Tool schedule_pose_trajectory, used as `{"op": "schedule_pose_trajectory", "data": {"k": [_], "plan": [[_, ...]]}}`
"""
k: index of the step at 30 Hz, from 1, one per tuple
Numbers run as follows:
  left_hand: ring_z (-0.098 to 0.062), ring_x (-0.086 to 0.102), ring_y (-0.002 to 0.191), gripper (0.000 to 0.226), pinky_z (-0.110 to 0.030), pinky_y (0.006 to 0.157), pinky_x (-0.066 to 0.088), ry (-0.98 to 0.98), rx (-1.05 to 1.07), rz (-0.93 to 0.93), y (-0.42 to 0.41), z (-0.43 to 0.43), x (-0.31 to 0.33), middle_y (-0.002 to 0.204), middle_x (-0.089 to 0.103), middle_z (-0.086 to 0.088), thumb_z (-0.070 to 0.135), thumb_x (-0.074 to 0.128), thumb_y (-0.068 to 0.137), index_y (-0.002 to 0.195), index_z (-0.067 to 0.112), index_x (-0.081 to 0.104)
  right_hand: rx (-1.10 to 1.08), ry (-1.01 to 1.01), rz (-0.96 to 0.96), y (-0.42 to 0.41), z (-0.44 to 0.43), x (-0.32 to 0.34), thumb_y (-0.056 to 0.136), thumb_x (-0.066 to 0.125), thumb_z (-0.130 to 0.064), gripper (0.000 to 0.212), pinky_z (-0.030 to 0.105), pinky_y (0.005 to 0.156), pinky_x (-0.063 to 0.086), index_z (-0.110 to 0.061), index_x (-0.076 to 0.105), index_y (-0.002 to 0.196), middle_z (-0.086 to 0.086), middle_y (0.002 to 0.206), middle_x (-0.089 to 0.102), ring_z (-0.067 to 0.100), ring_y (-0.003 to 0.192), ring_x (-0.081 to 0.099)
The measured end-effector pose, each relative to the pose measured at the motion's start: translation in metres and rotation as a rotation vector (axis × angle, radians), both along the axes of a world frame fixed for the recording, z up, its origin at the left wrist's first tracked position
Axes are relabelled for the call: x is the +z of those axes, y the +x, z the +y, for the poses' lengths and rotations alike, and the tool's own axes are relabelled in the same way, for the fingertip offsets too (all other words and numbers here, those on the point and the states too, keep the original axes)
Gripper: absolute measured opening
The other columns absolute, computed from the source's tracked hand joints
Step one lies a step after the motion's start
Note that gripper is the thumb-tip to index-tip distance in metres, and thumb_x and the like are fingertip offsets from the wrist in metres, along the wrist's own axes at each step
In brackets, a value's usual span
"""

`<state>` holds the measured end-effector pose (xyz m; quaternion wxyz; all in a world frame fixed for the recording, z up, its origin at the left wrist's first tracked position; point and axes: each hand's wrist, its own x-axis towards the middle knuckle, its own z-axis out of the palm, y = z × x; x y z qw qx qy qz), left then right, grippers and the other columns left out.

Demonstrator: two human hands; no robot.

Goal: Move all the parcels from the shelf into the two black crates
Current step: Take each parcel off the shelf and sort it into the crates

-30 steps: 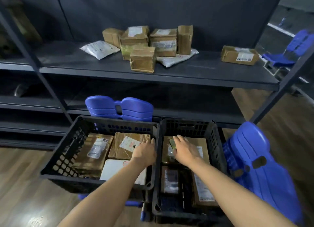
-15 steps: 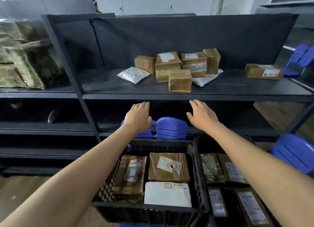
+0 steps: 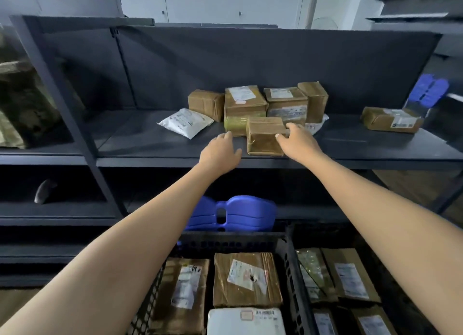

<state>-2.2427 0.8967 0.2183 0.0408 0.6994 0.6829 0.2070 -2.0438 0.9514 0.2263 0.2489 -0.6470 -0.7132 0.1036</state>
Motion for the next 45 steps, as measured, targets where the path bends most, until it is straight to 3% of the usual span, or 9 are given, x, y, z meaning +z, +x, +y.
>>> {"op": "schedule_pose_trajectory", "data": {"k": [4, 9, 14, 22, 29, 34, 38, 42, 45], "plan": [[-0.032, 0.053, 0.114, 0.046, -0.038, 0.080, 0.045, -0.077, 0.023, -0.103, 0.010, 0.049, 0.000, 0.129, 0.052, -0.014, 0.039, 0.046, 0.095, 0.126, 0.005, 0.045, -0.033, -0.055, 0.047, 0.007, 0.048, -0.002, 0.095, 0.044, -0.045, 0.062, 0.039, 0.094, 0.042, -0.013, 0.032, 0.146, 0.010, 0.147, 0.041, 0.032, 0.129, 0.045], [-0.033, 0.055, 0.111, 0.054, -0.032, 0.072, 0.041, -0.144, 0.011, -0.217, 0.023, 0.101, -0.007, 0.132, 0.050, -0.016, 0.041, 0.042, 0.097, 0.138, 0.005, 0.038, -0.026, -0.173, 0.110, 0.004, 0.091, -0.014, 0.095, 0.041, -0.051, 0.064, 0.034, 0.086, 0.041, -0.012, 0.035, 0.146, 0.011, 0.145, 0.045, 0.031, 0.126, 0.048], [-0.034, 0.051, 0.119, 0.057, -0.037, 0.086, 0.042, -0.180, -0.006, -0.322, 0.031, 0.138, -0.020, 0.131, 0.053, -0.017, 0.044, 0.036, 0.099, 0.136, 0.002, 0.041, -0.047, -0.255, 0.234, 0.001, 0.112, -0.031, 0.092, 0.043, -0.057, 0.074, 0.034, 0.099, 0.036, -0.013, 0.028, 0.149, 0.005, 0.153, 0.035, 0.027, 0.137, 0.037], [-0.034, 0.048, 0.125, 0.064, -0.031, 0.084, 0.035, -0.251, 0.036, -0.568, 0.040, 0.161, -0.030, 0.138, 0.050, -0.017, 0.043, 0.039, 0.097, 0.143, 0.000, 0.031, -0.071, -0.288, 0.408, -0.003, 0.109, -0.039, 0.089, 0.044, -0.062, 0.080, 0.034, 0.106, 0.031, -0.015, 0.025, 0.150, 0.003, 0.155, 0.031, 0.024, 0.141, 0.032], [-0.027, 0.045, 0.129, 0.048, -0.022, 0.084, 0.029, -0.013, 0.043, -0.741, 0.038, 0.118, -0.037, 0.142, 0.049, -0.008, 0.030, 0.045, 0.098, 0.140, 0.008, 0.038, -0.007, -0.106, 0.595, -0.018, 0.059, -0.043, 0.092, 0.053, -0.044, 0.048, 0.025, 0.087, 0.039, -0.024, 0.047, 0.136, -0.007, 0.129, 0.058, 0.016, 0.120, 0.053], [-0.013, 0.038, 0.136, 0.055, -0.016, 0.095, 0.028, 0.098, 0.028, -0.826, 0.026, 0.071, -0.048, 0.148, 0.042, 0.004, 0.030, 0.048, 0.098, 0.148, 0.016, 0.031, 0.010, -0.099, 0.647, -0.032, 0.021, -0.055, 0.093, 0.055, -0.042, 0.054, 0.021, 0.086, 0.041, -0.023, 0.042, 0.141, -0.010, 0.127, 0.058, 0.012, 0.121, 0.053], [0.000, 0.044, 0.125, 0.052, -0.014, 0.092, 0.034, 0.147, -0.005, -0.857, 0.011, 0.031, -0.058, 0.142, 0.047, 0.013, 0.030, 0.050, 0.097, 0.146, 0.025, 0.033, 0.026, -0.097, 0.676, -0.045, -0.011, -0.068, 0.093, 0.055, -0.039, 0.050, 0.009, 0.075, 0.039, -0.027, 0.044, 0.140, -0.014, 0.120, 0.062, 0.005, 0.112, 0.057], [-0.006, 0.050, 0.124, 0.055, -0.018, 0.091, 0.041, 0.136, -0.013, -0.817, -0.006, -0.004, -0.072, 0.140, 0.050, 0.012, 0.032, 0.051, 0.096, 0.147, 0.026, 0.031, 0.033, -0.124, 0.691, -0.060, -0.044, -0.081, 0.093, 0.056, -0.039, 0.049, 0.001, 0.068, 0.041, -0.031, 0.043, 0.140, -0.024, 0.106, 0.063, -0.016, 0.094, 0.055], [-0.003, 0.052, 0.120, 0.070, -0.019, 0.091, 0.047, 0.116, -0.076, -0.737, -0.021, -0.028, -0.082, 0.139, 0.050, 0.013, 0.038, 0.059, 0.090, 0.150, 0.028, 0.023, 0.037, -0.133, 0.716, -0.070, -0.067, -0.089, 0.093, 0.056, -0.037, 0.047, 0.001, 0.068, 0.042, -0.031, 0.044, 0.139, -0.023, 0.109, 0.064, -0.017, 0.094, 0.055]]}}
